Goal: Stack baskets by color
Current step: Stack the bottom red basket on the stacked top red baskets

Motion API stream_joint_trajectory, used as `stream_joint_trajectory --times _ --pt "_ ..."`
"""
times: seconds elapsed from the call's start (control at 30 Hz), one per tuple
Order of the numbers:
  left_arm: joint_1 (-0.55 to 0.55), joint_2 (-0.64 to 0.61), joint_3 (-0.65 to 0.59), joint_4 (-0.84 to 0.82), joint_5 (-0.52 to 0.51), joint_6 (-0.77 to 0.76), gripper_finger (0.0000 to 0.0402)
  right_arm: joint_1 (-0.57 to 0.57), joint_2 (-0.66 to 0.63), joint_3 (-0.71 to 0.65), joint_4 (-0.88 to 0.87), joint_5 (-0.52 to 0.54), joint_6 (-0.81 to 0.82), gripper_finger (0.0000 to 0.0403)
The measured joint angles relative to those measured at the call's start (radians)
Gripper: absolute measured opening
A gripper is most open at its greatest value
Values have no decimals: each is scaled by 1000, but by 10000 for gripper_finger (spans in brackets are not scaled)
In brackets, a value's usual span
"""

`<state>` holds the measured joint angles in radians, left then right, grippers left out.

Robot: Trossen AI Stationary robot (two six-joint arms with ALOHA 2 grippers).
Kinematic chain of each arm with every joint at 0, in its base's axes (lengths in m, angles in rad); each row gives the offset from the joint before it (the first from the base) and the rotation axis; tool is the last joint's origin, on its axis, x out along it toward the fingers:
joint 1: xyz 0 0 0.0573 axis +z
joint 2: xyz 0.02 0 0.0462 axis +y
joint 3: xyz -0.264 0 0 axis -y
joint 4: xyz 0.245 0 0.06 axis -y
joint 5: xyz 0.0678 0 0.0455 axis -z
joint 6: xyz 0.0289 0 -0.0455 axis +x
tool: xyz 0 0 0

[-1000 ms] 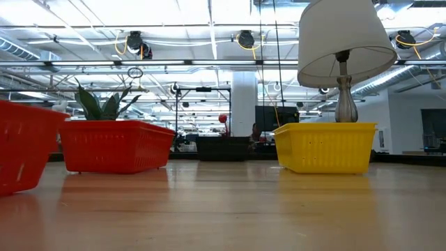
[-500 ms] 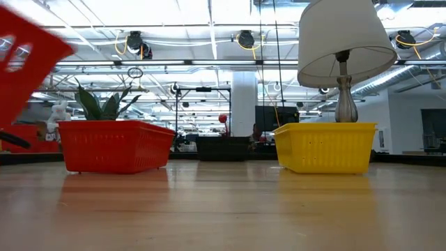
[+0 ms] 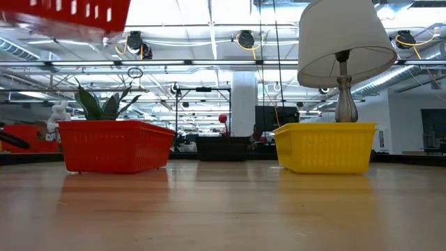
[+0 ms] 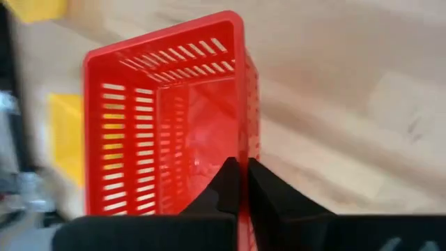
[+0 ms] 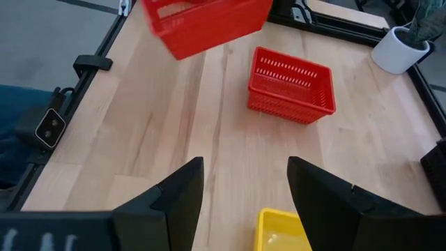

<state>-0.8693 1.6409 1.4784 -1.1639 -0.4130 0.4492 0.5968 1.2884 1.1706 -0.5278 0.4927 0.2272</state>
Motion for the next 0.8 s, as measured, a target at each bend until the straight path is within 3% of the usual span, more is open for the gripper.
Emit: stream_joint_trajectory --times 0.33,0.6,0.8 --pt "182 -152 0 -47 0 267 10 0 0 0 0 1 -29 203" --pt "409 -202 -17 -108 193 467 8 0 0 0 1 5 -60 203" --pt "517 -206 -82 -185 208 587 9 0 0 0 4 8 -103 203"
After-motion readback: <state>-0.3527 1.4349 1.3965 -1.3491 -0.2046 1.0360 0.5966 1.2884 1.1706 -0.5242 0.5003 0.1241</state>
